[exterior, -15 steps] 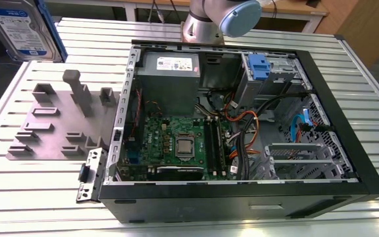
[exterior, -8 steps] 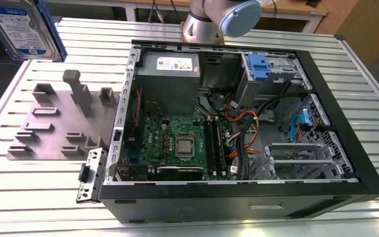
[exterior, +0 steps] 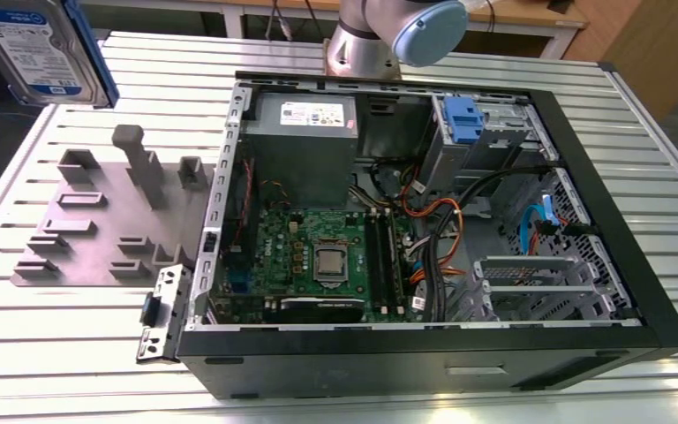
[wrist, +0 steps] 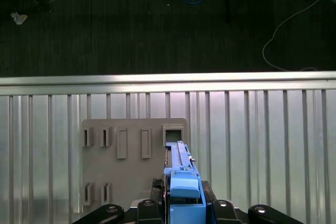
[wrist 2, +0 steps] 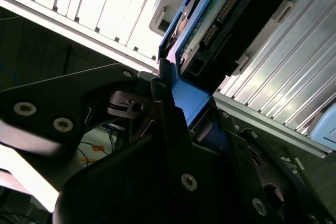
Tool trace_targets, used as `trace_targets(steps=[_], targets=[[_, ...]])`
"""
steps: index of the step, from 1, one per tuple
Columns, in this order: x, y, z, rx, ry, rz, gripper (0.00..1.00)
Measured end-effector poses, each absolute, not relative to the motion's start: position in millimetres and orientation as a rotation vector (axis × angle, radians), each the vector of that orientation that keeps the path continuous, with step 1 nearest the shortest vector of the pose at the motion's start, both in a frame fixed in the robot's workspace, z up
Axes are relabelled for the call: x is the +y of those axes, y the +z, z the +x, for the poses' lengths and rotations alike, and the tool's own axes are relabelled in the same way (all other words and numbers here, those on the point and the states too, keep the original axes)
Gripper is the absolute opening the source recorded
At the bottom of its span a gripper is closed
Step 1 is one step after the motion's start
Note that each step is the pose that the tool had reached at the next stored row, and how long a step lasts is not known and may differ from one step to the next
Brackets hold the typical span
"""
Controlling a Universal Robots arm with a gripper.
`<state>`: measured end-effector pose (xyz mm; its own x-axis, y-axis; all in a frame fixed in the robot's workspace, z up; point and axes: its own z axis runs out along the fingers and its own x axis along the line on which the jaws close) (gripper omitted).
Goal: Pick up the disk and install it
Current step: 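Pick up the disk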
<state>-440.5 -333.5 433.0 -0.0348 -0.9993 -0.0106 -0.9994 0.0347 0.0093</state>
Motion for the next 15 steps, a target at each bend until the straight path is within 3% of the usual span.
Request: trace_targets(steps=[15], targets=[[-333.5,442.1,-440.5,2.259,0.022,-2.182,0.37]])
